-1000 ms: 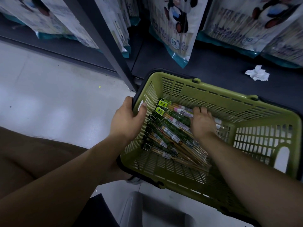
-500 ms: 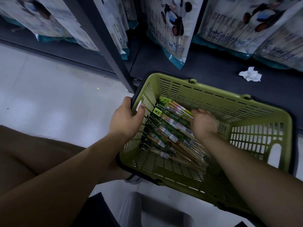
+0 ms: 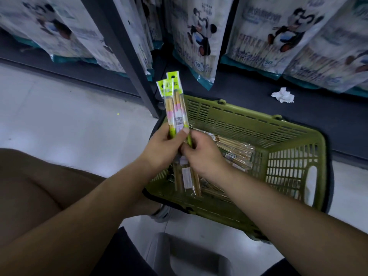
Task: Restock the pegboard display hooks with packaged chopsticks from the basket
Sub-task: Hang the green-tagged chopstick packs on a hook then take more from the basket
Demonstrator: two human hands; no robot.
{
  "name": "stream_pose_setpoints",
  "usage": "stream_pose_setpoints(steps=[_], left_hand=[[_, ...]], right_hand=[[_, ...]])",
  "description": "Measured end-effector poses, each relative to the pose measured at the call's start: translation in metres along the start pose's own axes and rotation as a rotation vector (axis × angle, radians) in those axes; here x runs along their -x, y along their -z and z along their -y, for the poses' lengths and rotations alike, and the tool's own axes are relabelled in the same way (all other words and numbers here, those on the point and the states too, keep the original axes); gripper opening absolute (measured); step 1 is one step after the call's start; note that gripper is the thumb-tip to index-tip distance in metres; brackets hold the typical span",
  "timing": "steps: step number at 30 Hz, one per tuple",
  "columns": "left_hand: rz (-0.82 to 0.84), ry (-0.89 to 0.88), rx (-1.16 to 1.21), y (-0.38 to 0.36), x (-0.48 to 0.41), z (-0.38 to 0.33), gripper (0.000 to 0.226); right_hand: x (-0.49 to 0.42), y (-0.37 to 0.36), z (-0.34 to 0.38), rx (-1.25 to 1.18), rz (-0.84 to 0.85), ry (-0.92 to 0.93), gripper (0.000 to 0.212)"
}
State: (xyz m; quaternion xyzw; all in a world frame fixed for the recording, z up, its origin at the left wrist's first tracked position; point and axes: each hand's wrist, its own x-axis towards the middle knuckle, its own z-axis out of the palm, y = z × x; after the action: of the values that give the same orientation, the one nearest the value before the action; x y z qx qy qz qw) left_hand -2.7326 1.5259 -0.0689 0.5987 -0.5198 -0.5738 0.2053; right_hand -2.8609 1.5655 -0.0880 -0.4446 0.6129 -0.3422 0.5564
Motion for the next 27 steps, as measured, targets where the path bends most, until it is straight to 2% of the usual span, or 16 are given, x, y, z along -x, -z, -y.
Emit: stream_pose_setpoints(steps=[3, 7, 9, 12, 18, 24, 27], left_hand=[[-0.027, 0.101, 0.275, 0.004, -0.001, -0.004, 0.022], [-0.151, 0.173, 0.471, 0.023, -0.012, -0.01, 0.018], [-0.155, 0.188, 0.525, 0.031, -0.015, -0.012, 0.017], [-0.15, 0.178, 0.448, 0.033, -0.018, -0.01, 0.019], [-0.091, 0.125, 0.354, 0.029, -0.024, -0.004, 0.011], [-0.057, 0.063, 0.232, 0.026, -0.028, 0.001, 0.024], [-0.04, 0.055, 0.22, 0.027, -0.029, 0.002, 0.024]], right_hand=[[-0.001, 0.002, -0.001, 0.039, 0.058, 0.035, 0.009], [-0.01, 0.028, -0.034, 0.045, -0.009, -0.196, 0.02], [-0.016, 0.045, -0.064, 0.249, -0.054, -0.24, 0.017], [-0.022, 0.065, -0.108, 0.55, -0.065, -0.269, 0.011], [-0.036, 0.067, -0.151, 0.976, -0.046, -0.253, 0.023], [-0.044, 0.06, -0.155, 1.082, -0.019, -0.317, 0.02], [-0.042, 0.069, -0.143, 0.963, -0.079, -0.384, 0.015]])
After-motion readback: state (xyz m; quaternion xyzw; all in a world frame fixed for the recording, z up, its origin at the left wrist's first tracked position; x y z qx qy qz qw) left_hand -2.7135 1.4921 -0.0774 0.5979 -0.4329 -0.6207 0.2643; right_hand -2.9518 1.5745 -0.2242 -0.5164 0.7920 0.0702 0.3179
